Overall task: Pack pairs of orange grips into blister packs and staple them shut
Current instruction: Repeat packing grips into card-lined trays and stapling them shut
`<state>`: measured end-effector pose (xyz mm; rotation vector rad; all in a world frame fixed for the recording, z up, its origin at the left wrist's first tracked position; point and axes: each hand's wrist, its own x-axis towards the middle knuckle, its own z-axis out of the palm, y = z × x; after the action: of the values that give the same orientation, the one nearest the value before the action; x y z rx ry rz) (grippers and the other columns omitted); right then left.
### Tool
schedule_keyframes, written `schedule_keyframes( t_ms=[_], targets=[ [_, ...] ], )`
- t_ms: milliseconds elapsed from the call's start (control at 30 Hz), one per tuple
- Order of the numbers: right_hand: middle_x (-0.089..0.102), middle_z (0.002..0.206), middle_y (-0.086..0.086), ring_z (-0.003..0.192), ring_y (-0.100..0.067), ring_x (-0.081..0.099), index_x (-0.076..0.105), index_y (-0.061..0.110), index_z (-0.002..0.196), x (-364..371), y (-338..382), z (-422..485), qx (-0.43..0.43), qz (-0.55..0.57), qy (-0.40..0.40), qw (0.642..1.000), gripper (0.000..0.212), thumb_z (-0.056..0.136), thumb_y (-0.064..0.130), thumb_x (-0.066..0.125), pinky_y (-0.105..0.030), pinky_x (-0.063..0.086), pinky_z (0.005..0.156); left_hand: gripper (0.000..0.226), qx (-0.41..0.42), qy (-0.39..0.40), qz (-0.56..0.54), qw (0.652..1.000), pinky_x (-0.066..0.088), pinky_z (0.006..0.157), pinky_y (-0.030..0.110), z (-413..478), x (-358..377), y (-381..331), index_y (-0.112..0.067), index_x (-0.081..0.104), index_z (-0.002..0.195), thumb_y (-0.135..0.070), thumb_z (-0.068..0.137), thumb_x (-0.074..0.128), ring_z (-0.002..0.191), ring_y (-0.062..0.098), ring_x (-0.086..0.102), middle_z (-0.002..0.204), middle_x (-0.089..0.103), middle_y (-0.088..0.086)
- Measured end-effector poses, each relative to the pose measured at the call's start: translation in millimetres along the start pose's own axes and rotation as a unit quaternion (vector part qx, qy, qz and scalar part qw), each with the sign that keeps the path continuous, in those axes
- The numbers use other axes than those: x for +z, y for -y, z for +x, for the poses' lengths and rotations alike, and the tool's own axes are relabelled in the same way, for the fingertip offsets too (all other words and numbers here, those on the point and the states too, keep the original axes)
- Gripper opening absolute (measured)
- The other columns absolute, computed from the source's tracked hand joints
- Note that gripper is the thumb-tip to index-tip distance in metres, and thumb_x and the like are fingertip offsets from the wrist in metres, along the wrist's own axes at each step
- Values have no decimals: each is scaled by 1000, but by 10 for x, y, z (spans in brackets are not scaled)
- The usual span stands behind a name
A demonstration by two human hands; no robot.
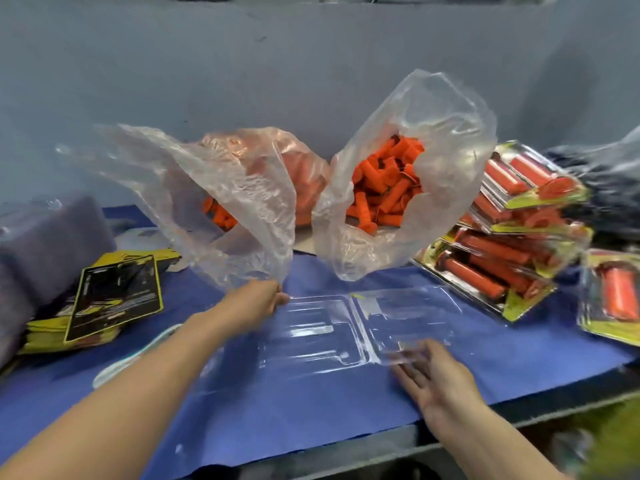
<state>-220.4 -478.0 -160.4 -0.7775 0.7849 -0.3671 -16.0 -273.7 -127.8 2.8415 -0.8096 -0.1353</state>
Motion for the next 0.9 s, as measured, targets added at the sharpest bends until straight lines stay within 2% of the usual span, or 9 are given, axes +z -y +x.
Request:
schedule_keyframes(
  t_ms=[67,133,233,367,433,500,600,700,900],
  targets=[
    [72,77,-15,84,-29,68,57,3,94,-3,2,-48,31,-39,18,999,16,101,14,48,-35,55,70,23,5,14,-18,1000,42,75,38,40,49,-5,-11,49,85,-26,101,44,94,29,57,103,64,13],
    [67,96,-23,96,-31,66,55,-1,108,-8,13,-125,45,-63,27,997,18,99,14,51,-40,51,88,26,11,18,-45,999,37,70,37,51,91,4,-11,47,85,-30,103,43,84,26,53,93,62,9],
    [55,109,-27,112,-36,58,50,-1,121,-22,71,-311,64,-58,17,996,28,97,12,54,-43,46,99,25,25,27,-73,997,45,78,40,7,111,16,-16,52,90,-36,103,43,82,24,57,88,65,3],
    [57,116,-24,104,-30,62,57,1,99,67,80,-607,63,-91,28,994,12,95,13,56,-44,50,83,23,52,14,-66,996,48,82,39,-136,18,91,-24,55,96,-41,103,40,87,19,58,94,63,-5],
    [66,105,-14,93,-23,65,62,11,95,233,40,-669,12,-129,60,990,7,96,12,56,-38,51,69,23,62,-7,-67,996,47,79,37,-225,-73,158,-25,56,95,-40,103,40,84,17,57,90,61,-9],
    [70,98,-3,85,-17,67,64,24,99,494,27,-647,-93,-190,116,971,17,96,11,53,-31,53,65,24,63,-27,-81,994,47,79,38,-335,-160,227,-22,59,97,-37,103,42,84,16,57,89,62,-9],
    [70,96,10,83,-10,64,63,33,105,875,94,-412,-314,-293,167,887,31,96,8,47,-18,50,65,22,93,-75,-76,990,47,86,37,-510,-223,265,-18,64,105,-32,102,47,95,13,58,102,65,-6],
    [68,105,9,98,-10,62,63,28,113,1057,220,76,-434,-407,146,790,36,96,5,41,-23,47,77,23,150,-110,-54,981,44,91,34,-618,-135,86,-19,64,112,-32,101,48,105,15,54,111,62,-5],
    [66,127,-1,120,-24,58,61,22,128,905,115,775,-366,-680,164,613,39,99,12,37,-39,44,100,41,262,-103,52,958,28,112,33,-451,335,-444,-23,49,141,-39,104,39,136,15,38,148,44,-7]
  ],
)
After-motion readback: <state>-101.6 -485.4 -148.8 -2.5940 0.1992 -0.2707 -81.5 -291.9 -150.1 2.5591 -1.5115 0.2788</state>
